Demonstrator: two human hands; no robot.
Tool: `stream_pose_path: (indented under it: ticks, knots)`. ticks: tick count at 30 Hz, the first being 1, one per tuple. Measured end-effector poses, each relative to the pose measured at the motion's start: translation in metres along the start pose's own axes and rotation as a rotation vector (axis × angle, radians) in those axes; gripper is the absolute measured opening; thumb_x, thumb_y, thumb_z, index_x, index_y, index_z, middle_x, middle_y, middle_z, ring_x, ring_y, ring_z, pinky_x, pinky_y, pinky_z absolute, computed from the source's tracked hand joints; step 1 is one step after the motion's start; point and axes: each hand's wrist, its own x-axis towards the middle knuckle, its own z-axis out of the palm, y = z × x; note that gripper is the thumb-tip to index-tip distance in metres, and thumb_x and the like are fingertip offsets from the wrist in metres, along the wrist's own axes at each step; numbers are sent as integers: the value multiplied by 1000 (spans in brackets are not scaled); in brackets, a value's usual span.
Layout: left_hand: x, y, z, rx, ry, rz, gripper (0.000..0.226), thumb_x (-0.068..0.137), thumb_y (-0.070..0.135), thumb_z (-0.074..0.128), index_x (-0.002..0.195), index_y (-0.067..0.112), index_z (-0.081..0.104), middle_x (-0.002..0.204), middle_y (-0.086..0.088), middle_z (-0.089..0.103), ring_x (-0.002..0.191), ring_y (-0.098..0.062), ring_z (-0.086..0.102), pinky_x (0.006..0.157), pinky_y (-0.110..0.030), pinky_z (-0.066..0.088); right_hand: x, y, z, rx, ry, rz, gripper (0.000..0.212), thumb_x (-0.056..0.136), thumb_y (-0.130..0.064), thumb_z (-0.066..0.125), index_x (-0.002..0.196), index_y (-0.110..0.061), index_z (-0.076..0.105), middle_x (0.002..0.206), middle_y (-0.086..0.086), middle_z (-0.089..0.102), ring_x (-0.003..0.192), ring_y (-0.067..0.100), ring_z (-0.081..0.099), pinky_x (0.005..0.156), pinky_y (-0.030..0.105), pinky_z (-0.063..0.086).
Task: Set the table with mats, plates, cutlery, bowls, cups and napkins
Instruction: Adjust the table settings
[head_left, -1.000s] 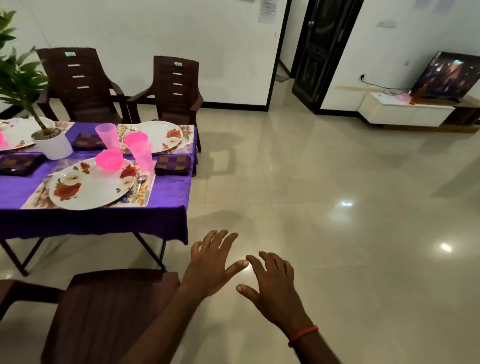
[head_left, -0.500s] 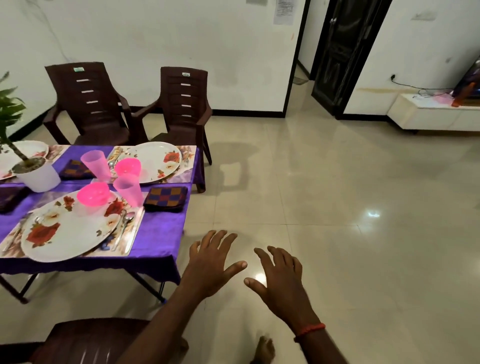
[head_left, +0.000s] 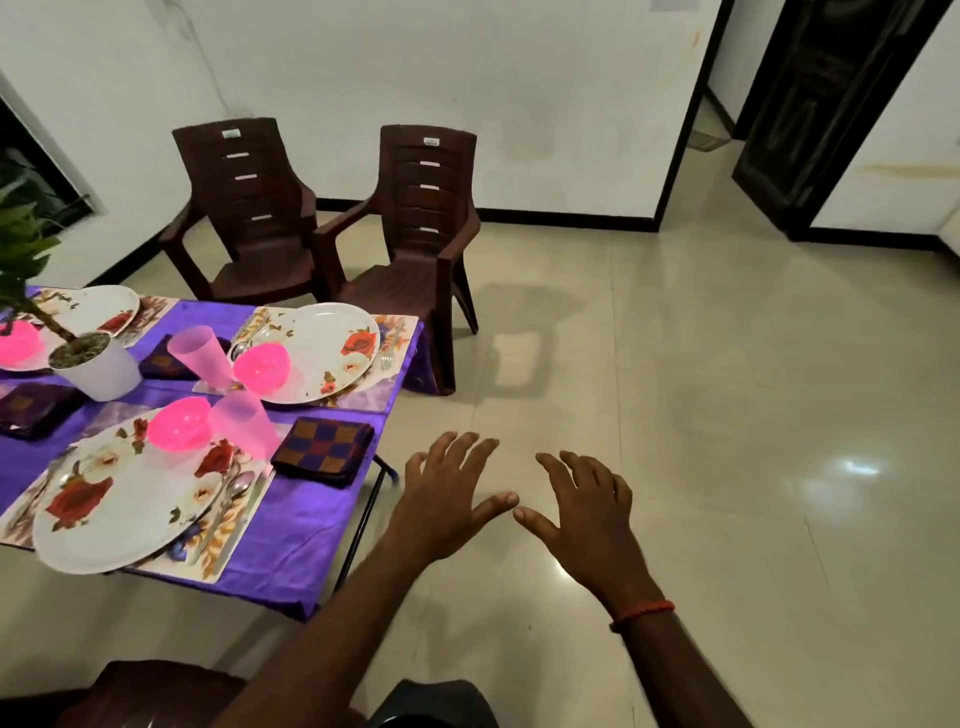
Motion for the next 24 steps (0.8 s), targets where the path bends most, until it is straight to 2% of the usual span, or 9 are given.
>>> stream_pose_path:
  ticks: [3,6,11,16,20,24]
  knots:
    - [36,1,2,-21,4,-35,95,80,92,7,157,37,21,167,6,21,155,-19,11,120,-53,18,37,11,-9,-6,-34,-40,94,73,-83,6,153,-38,26,160,-3,29,148,20,21,118,41,16]
    - [84,-2,9,-26,12,-58,90,83,89,13,157,38,20,167,6,21,155,-19,12,119,-53,19,83,26,-15,-3,-31,-69,92,75,-83,9,153,-36,29,159,-1,31,147,22,24,117,42,18]
    - [162,-15,17,-77,43,-91,88,86,88,19,157,37,25,166,6,25,155,-20,16,119,-54,20,163,41,-28,-73,-90,-142,91,77,-81,13,154,-36,25,161,1,26,149,23,19,118,41,13]
    - [237,-31,13,-118,74,-176,96,80,94,11,157,38,26,166,8,26,154,-19,18,120,-54,21,243,49,-46,-110,-146,-249,73,93,-68,44,155,-35,23,163,2,23,150,24,15,120,43,9]
    - [294,-39,0,-118,80,-208,99,78,94,8,157,37,26,166,8,24,155,-20,16,120,-54,19,305,57,-54,-128,-136,-281,76,89,-72,37,154,-34,25,161,2,26,150,24,17,118,43,12]
    - [340,-41,-9,-120,62,-247,96,79,92,12,157,37,24,167,8,21,156,-20,12,121,-54,17,362,68,-62,-96,-112,-311,73,92,-70,45,153,-34,28,160,2,29,149,24,20,117,42,15]
